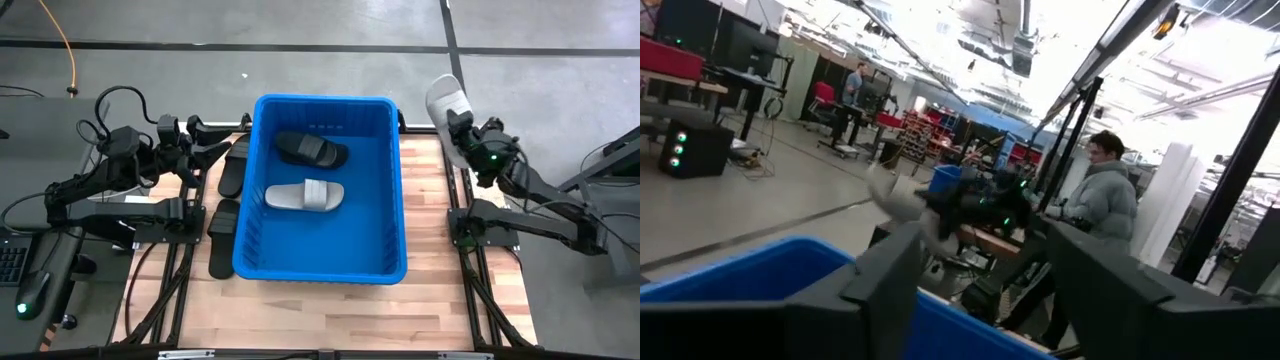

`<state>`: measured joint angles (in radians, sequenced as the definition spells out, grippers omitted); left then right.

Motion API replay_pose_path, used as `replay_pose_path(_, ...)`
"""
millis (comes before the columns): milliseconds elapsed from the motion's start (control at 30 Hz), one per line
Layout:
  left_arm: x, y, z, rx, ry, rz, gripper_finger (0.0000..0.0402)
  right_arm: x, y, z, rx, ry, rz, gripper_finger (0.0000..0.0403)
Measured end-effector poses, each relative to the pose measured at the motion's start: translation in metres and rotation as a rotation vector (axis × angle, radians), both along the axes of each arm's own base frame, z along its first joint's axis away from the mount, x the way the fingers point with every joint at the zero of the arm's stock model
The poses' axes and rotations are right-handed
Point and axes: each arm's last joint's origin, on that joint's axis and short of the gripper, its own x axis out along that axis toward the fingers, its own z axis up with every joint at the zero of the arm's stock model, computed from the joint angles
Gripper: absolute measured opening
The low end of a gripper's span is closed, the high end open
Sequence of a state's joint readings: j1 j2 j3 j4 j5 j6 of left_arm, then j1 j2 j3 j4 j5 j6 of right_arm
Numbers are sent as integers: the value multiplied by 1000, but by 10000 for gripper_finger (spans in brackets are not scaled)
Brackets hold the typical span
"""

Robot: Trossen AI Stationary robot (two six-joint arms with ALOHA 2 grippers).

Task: Pick and place slides into bin
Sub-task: Put the white slide into the blue container

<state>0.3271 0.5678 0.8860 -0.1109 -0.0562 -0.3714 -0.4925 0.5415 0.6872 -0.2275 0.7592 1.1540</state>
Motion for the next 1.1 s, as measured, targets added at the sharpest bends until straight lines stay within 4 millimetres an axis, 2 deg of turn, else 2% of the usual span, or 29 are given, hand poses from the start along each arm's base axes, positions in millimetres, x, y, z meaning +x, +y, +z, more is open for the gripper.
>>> replay_pose_path(200,7,3,-4,-31,30,1,287,17,6,31,-35,1,105,0)
replay_pose_path(433,13,4,-5,-43,44,-8,309,55,14,72,-138,-18,200,0)
replay_pose_path(700,18,7,-7,-54,59,10,287,127,19,93,-149,51,292,0)
replay_pose_path(900,19,8,-6,-93,28,34,286,184,22,119,-284,-14,356,0)
replay_pose_path(1100,23,10,-8,-106,39,49,287,245,20,130,-344,-4,415,0)
